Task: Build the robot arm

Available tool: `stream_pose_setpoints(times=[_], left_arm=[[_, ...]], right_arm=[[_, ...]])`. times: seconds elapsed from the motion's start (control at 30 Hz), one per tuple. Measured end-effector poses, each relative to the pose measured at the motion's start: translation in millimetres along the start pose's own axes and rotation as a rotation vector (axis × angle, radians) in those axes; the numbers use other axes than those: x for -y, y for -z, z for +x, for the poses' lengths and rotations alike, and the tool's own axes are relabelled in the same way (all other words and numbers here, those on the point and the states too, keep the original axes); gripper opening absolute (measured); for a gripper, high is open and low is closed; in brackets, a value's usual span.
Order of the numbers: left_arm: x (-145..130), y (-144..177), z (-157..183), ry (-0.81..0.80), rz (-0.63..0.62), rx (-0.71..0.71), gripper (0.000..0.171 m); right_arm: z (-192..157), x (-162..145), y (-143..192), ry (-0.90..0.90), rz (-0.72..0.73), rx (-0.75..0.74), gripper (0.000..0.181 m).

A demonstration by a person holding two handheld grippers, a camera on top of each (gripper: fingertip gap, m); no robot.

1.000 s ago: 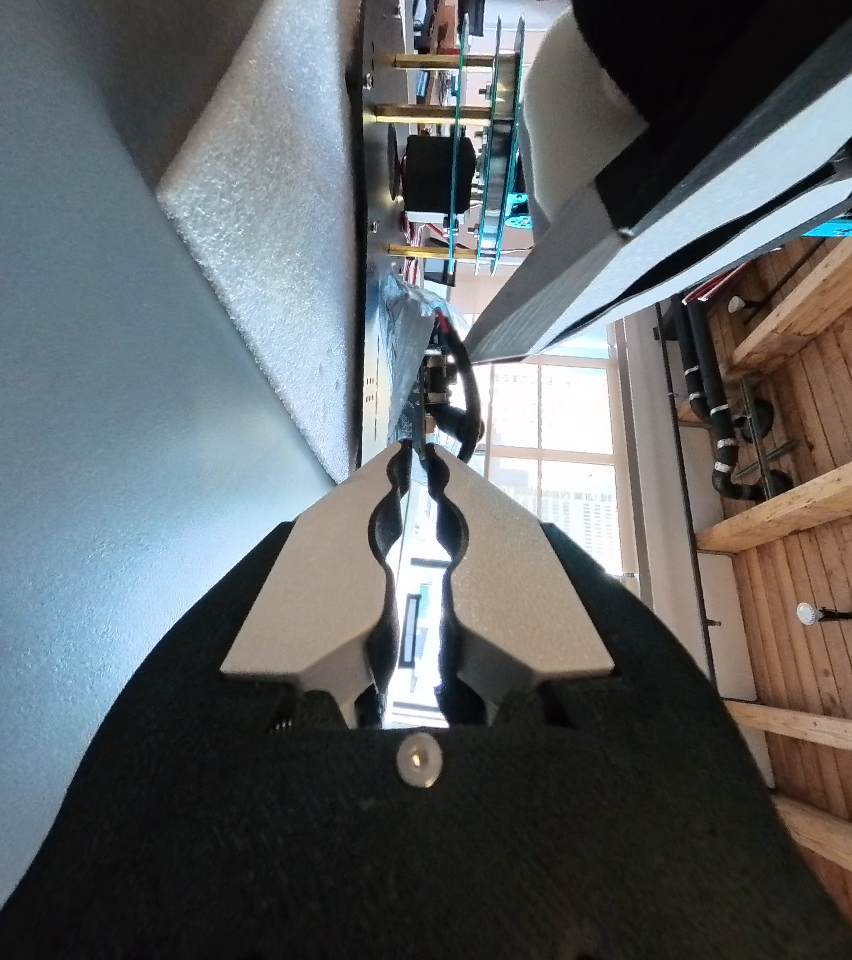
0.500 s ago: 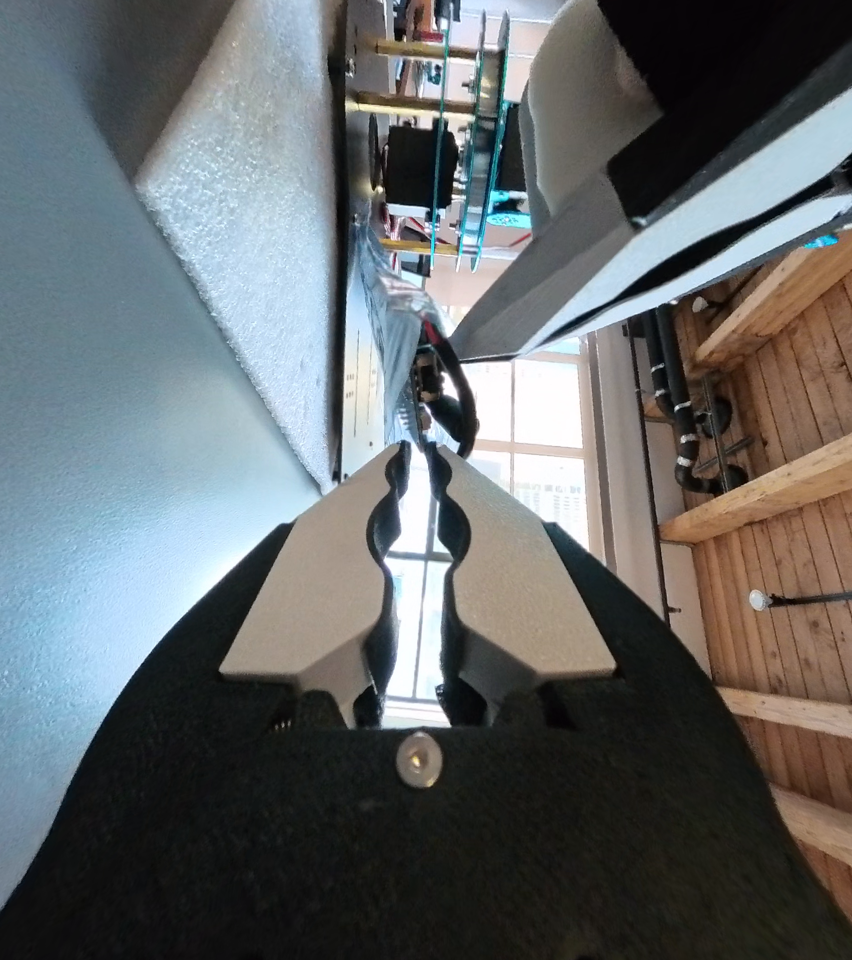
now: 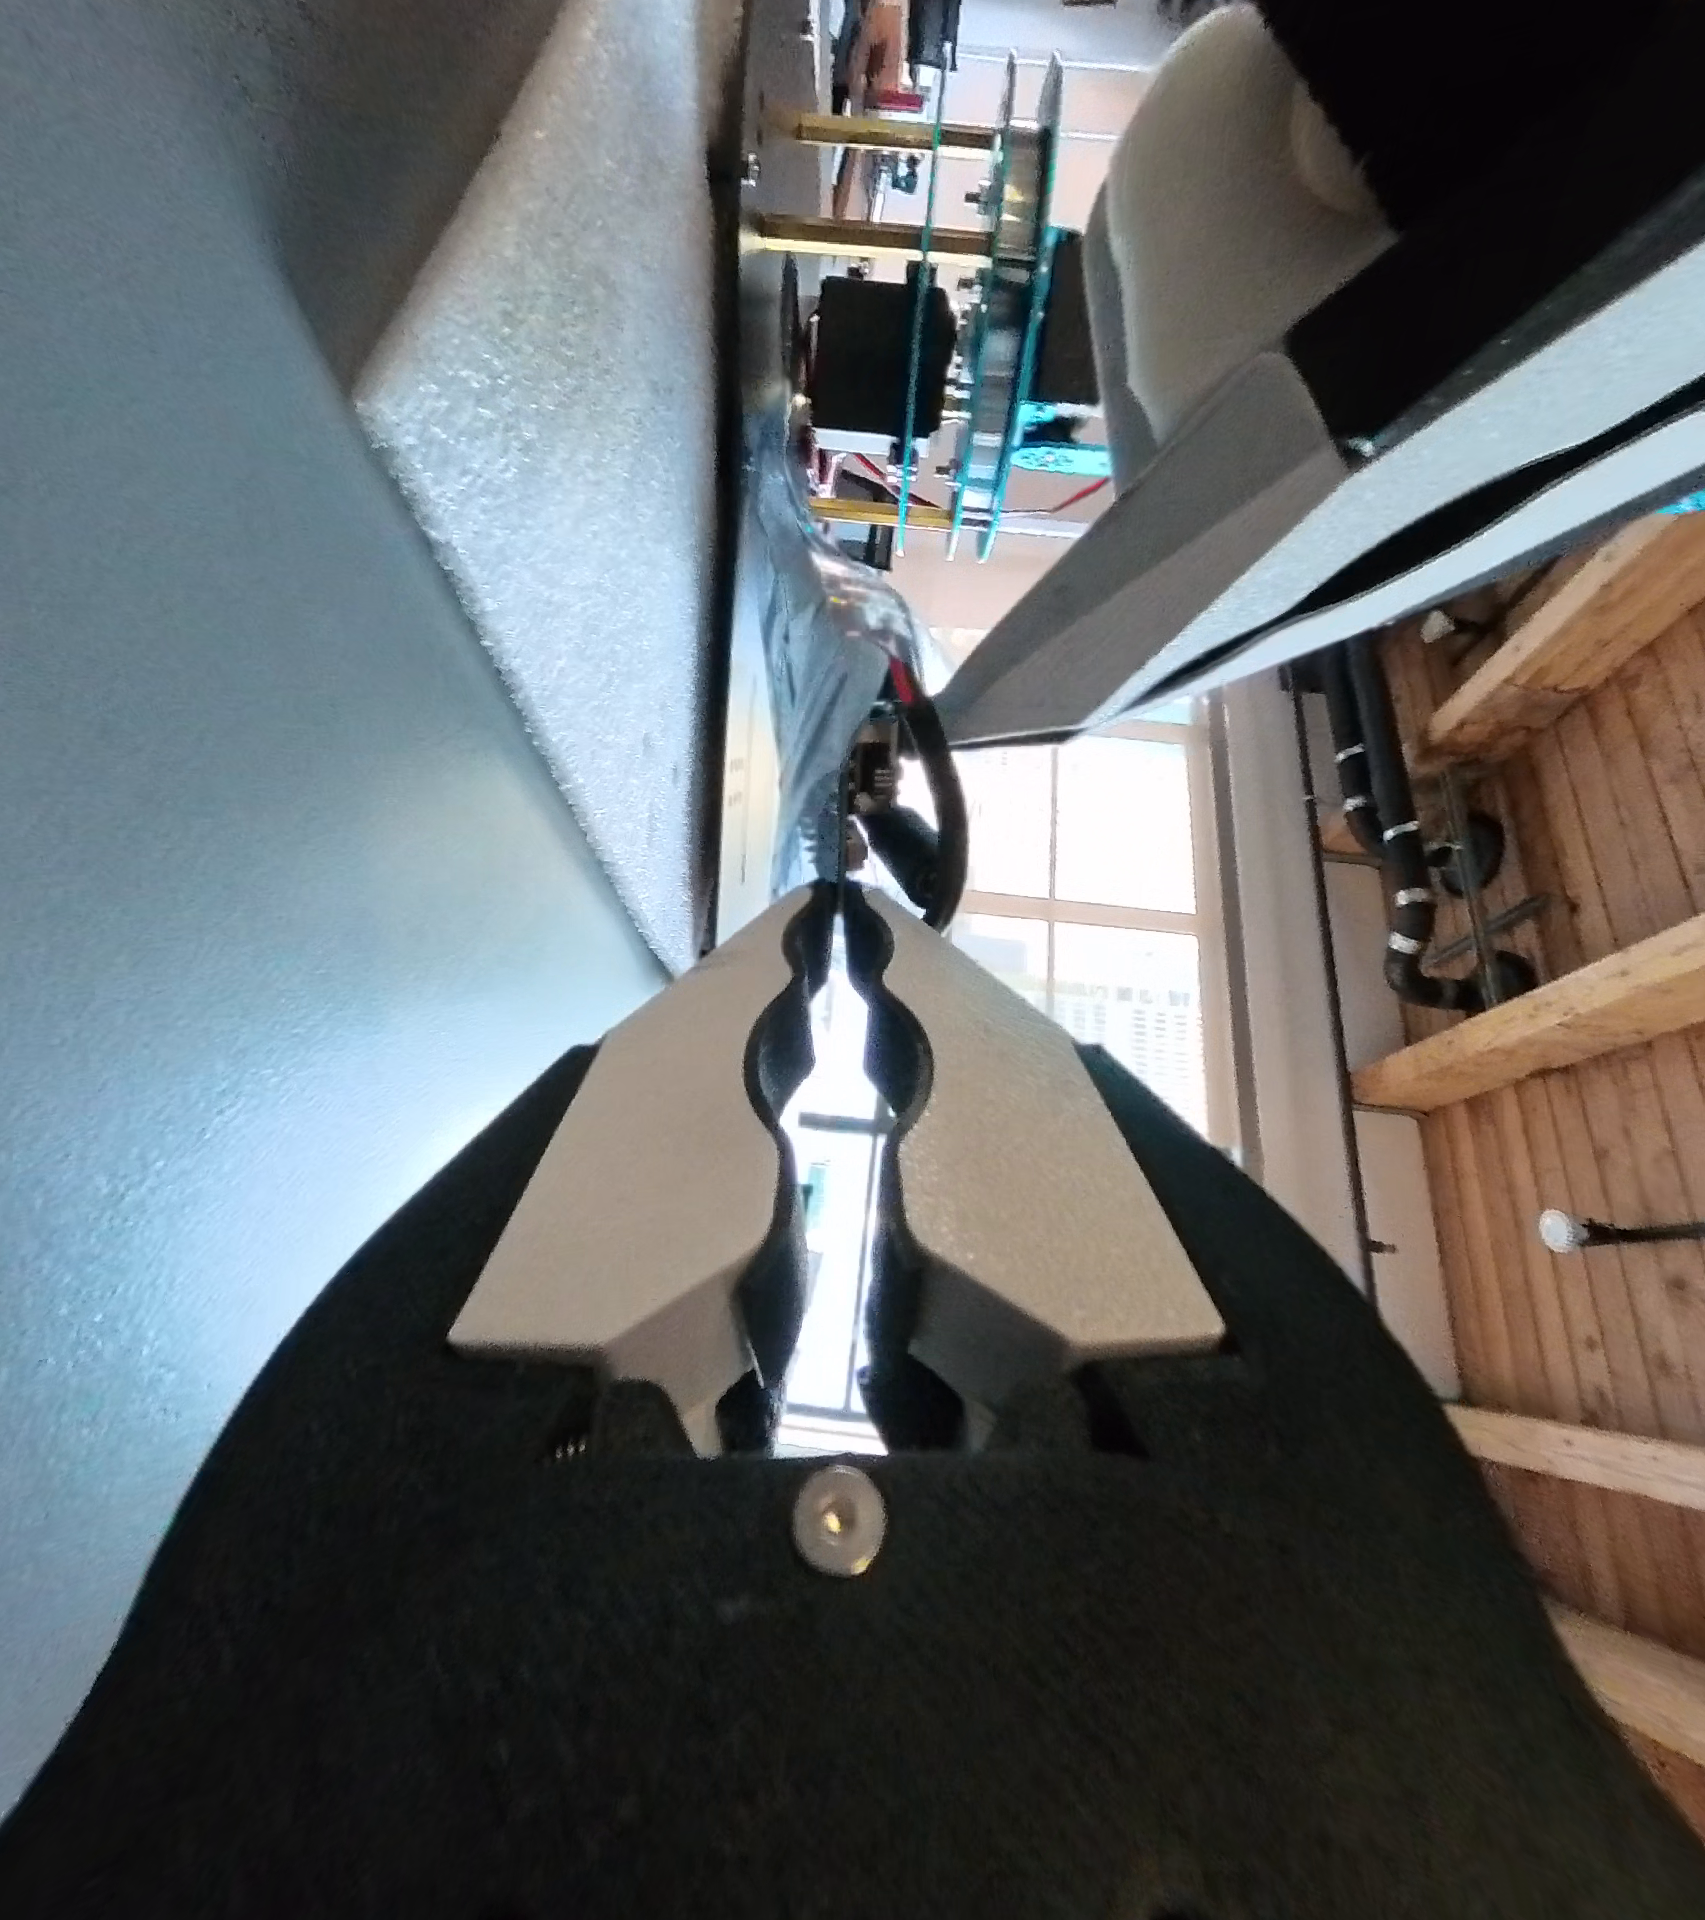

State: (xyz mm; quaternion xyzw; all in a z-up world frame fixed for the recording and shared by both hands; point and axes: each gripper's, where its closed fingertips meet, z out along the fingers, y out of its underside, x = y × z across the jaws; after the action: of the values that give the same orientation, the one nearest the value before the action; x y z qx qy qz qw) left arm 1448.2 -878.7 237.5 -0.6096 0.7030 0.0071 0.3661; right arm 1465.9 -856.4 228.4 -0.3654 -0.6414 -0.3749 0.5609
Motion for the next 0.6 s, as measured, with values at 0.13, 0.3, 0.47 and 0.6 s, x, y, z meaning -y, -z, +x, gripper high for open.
stream_pose_setpoints(times=[0.13,0.3,0.47,0.6], left_arm=[[-6,-4,-5,-0.026,-0.036,0.063,0.0],[-13,-8,-9,-0.03,-0.043,0.122,0.0],[-15,-5,-13,0.088,0.011,0.091,0.0],[-20,-9,-11,0.092,0.007,0.097,0.0]], right_arm=[[-4,1,0,-0.055,0.013,0.042,0.001],[-5,1,1,-0.078,0.018,0.052,0.0],[-6,2,0,-0.104,0.024,0.059,0.001],[-11,3,0,-0.105,0.024,0.073,0.0]])
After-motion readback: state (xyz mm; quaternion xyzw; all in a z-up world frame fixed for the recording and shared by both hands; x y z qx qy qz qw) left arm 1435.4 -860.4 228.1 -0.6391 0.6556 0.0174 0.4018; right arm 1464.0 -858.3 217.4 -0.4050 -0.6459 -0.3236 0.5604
